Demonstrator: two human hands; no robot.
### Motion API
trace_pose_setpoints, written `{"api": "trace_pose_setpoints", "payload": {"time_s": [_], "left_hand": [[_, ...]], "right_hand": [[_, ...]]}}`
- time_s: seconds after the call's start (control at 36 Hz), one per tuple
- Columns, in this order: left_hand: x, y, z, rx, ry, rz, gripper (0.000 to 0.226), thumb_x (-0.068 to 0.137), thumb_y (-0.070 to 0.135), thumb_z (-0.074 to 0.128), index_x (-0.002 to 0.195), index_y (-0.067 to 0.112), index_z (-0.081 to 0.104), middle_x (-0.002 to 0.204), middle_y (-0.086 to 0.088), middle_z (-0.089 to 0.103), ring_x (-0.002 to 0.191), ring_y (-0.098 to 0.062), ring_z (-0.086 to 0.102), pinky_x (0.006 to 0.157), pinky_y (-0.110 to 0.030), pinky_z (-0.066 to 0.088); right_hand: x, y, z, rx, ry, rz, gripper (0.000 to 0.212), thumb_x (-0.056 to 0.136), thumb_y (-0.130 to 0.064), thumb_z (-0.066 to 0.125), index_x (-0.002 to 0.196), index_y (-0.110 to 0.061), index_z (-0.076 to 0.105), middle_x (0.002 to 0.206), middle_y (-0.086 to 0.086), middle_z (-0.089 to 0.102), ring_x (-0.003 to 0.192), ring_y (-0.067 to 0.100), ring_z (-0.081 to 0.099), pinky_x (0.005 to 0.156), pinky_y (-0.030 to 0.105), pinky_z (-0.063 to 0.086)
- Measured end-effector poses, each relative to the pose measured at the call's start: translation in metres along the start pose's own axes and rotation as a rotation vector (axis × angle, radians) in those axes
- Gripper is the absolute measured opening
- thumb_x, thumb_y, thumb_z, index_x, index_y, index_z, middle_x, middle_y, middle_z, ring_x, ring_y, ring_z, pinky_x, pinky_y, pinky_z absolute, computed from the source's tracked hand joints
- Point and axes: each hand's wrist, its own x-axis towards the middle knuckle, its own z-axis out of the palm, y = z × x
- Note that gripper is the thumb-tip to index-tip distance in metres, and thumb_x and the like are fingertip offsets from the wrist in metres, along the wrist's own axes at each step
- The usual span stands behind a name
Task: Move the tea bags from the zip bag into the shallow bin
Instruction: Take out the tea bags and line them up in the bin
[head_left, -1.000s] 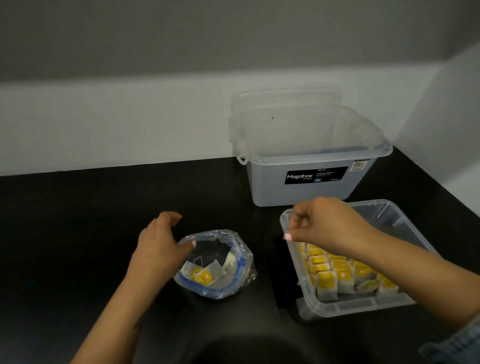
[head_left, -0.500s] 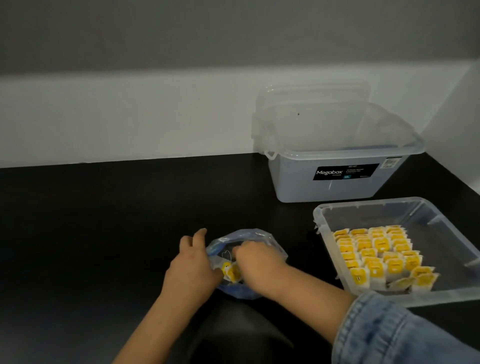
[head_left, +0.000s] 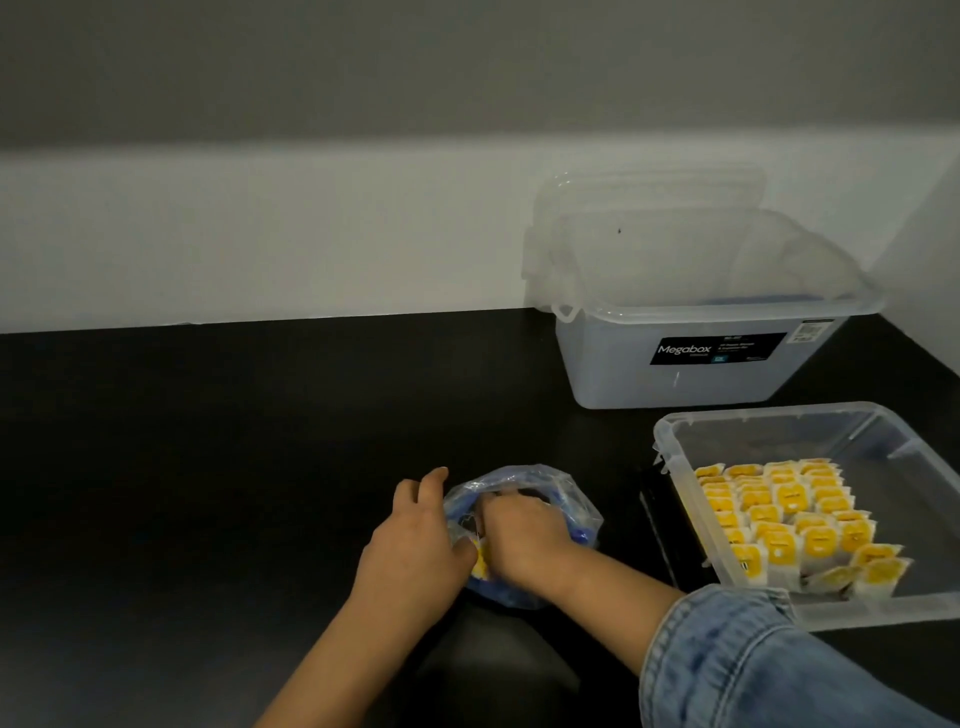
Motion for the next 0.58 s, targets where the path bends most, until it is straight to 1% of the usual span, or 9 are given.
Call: {"api": "trace_pose_setpoints", "payload": {"time_s": [0.06, 0.11, 0.22, 0.28, 0.36, 0.39, 0.44, 0.53, 0.58], "left_hand": [[0.0, 0.0, 0.0, -0.003, 0.006, 0.01, 0.074, 0.087, 0.033, 0.059, 0.146, 0.032, 0.015, 0.141, 0.003, 0.029, 0.097, -0.003, 0.045, 0.076, -0.02, 0.044], [0.001, 0.001, 0.001, -0.01, 0.013, 0.01, 0.07, 0.089, 0.035, 0.057, 0.146, 0.032, 0.016, 0.141, 0.003, 0.03, 0.098, -0.004, 0.047, 0.077, -0.022, 0.045], [0.002, 0.003, 0.001, -0.011, 0.023, -0.007, 0.063, 0.093, 0.036, 0.05, 0.146, 0.031, 0.017, 0.142, 0.003, 0.031, 0.1, -0.005, 0.049, 0.082, -0.025, 0.048], [0.003, 0.004, 0.001, -0.01, 0.025, -0.008, 0.061, 0.094, 0.035, 0.049, 0.146, 0.031, 0.018, 0.142, 0.003, 0.032, 0.097, -0.003, 0.047, 0.079, -0.023, 0.046], [0.003, 0.003, 0.002, -0.012, 0.03, -0.002, 0.061, 0.094, 0.034, 0.049, 0.146, 0.031, 0.018, 0.141, 0.003, 0.033, 0.092, -0.001, 0.044, 0.073, -0.019, 0.041], [0.003, 0.003, 0.002, -0.011, 0.029, -0.003, 0.061, 0.094, 0.034, 0.049, 0.146, 0.031, 0.018, 0.141, 0.003, 0.033, 0.091, -0.001, 0.044, 0.071, -0.018, 0.04], [0.004, 0.004, 0.002, -0.008, 0.026, -0.008, 0.061, 0.093, 0.034, 0.05, 0.146, 0.031, 0.019, 0.14, 0.004, 0.034, 0.091, -0.001, 0.045, 0.072, -0.018, 0.041], [0.004, 0.005, 0.002, 0.0, 0.024, -0.014, 0.061, 0.093, 0.035, 0.05, 0.146, 0.032, 0.019, 0.139, 0.004, 0.034, 0.091, -0.002, 0.046, 0.072, -0.019, 0.042], [0.005, 0.006, 0.002, 0.0, 0.022, -0.014, 0.062, 0.093, 0.034, 0.05, 0.146, 0.032, 0.018, 0.139, 0.004, 0.034, 0.09, -0.002, 0.047, 0.07, -0.017, 0.041]], "right_hand": [[0.001, -0.005, -0.01, 0.089, -0.126, 0.106, 0.049, 0.089, -0.026, 0.063, 0.133, -0.013, 0.046, 0.138, 0.012, 0.046, 0.127, 0.03, 0.045, 0.11, 0.046, 0.033], [0.001, -0.006, -0.013, 0.147, -0.175, 0.15, 0.05, 0.091, -0.027, 0.061, 0.136, -0.013, 0.044, 0.141, 0.013, 0.043, 0.13, 0.03, 0.042, 0.112, 0.045, 0.03], [0.005, -0.005, -0.005, 0.103, -0.081, 0.124, 0.044, 0.091, -0.032, 0.06, 0.131, -0.014, 0.049, 0.135, 0.011, 0.049, 0.124, 0.029, 0.047, 0.105, 0.042, 0.034], [0.0, -0.003, -0.002, 0.091, -0.1, 0.145, 0.049, 0.091, -0.031, 0.06, 0.134, -0.013, 0.046, 0.138, 0.013, 0.045, 0.127, 0.031, 0.044, 0.107, 0.044, 0.032], [0.005, -0.001, 0.001, 0.115, 0.011, 0.084, 0.036, 0.092, -0.022, 0.057, 0.126, -0.012, 0.053, 0.131, 0.014, 0.052, 0.121, 0.031, 0.05, 0.101, 0.043, 0.039], [0.003, 0.0, 0.001, 0.122, 0.007, 0.099, 0.036, 0.092, -0.02, 0.056, 0.127, -0.012, 0.053, 0.132, 0.014, 0.052, 0.121, 0.031, 0.05, 0.101, 0.042, 0.038], [0.0, -0.002, -0.002, 0.153, -0.086, 0.178, 0.042, 0.094, -0.022, 0.056, 0.134, -0.011, 0.046, 0.138, 0.014, 0.046, 0.127, 0.03, 0.045, 0.107, 0.042, 0.033], [0.006, -0.004, -0.002, 0.217, -0.021, 0.129, 0.039, 0.094, -0.022, 0.056, 0.13, -0.011, 0.049, 0.134, 0.013, 0.049, 0.124, 0.029, 0.048, 0.105, 0.042, 0.035], [0.005, -0.003, 0.0, 0.22, -0.073, 0.149, 0.043, 0.092, -0.024, 0.059, 0.131, -0.01, 0.047, 0.134, 0.013, 0.049, 0.124, 0.028, 0.048, 0.105, 0.042, 0.034]]}}
